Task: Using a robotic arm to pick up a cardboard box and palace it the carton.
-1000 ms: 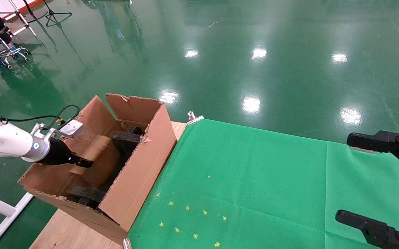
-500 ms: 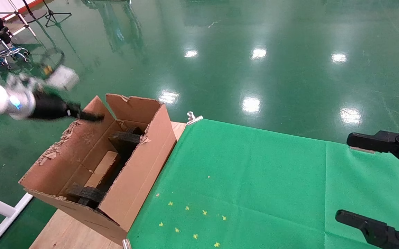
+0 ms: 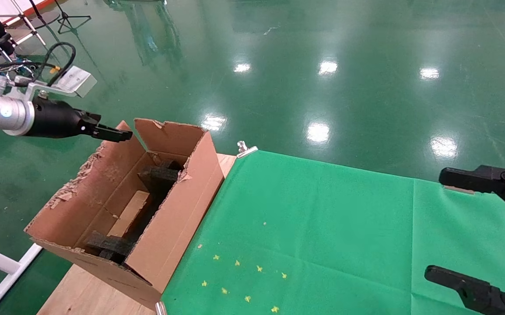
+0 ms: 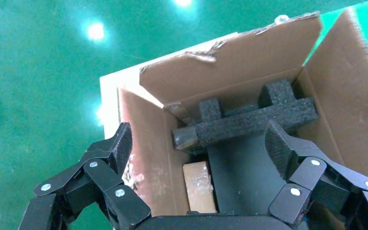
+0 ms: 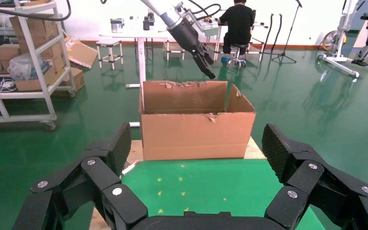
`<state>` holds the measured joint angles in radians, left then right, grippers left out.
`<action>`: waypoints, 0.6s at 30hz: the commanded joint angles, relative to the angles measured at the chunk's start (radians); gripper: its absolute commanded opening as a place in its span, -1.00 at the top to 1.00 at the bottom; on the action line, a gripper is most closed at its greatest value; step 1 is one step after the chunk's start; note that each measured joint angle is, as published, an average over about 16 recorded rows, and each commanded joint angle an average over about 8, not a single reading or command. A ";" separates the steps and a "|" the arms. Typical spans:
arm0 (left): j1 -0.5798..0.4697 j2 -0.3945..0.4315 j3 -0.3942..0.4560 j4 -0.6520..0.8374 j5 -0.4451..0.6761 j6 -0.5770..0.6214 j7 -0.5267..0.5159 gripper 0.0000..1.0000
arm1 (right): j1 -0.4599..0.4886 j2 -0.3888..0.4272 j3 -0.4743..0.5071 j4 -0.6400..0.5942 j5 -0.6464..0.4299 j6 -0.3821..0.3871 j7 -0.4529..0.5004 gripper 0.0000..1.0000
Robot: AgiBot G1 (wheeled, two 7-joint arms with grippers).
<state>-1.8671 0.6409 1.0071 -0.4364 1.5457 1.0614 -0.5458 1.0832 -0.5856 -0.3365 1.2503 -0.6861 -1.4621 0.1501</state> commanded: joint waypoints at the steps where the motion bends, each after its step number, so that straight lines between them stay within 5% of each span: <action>1: 0.010 0.000 -0.009 -0.009 -0.010 0.006 0.005 -1.00 | 0.000 0.000 0.000 0.000 0.000 0.000 0.000 -1.00; 18: 0.244 -0.009 -0.224 -0.260 -0.251 0.134 0.110 -1.00 | 0.000 0.000 0.000 0.000 0.000 0.000 0.000 -1.00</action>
<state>-1.6225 0.6321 0.7829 -0.6967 1.2946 1.1954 -0.4352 1.0832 -0.5855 -0.3366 1.2502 -0.6861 -1.4621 0.1500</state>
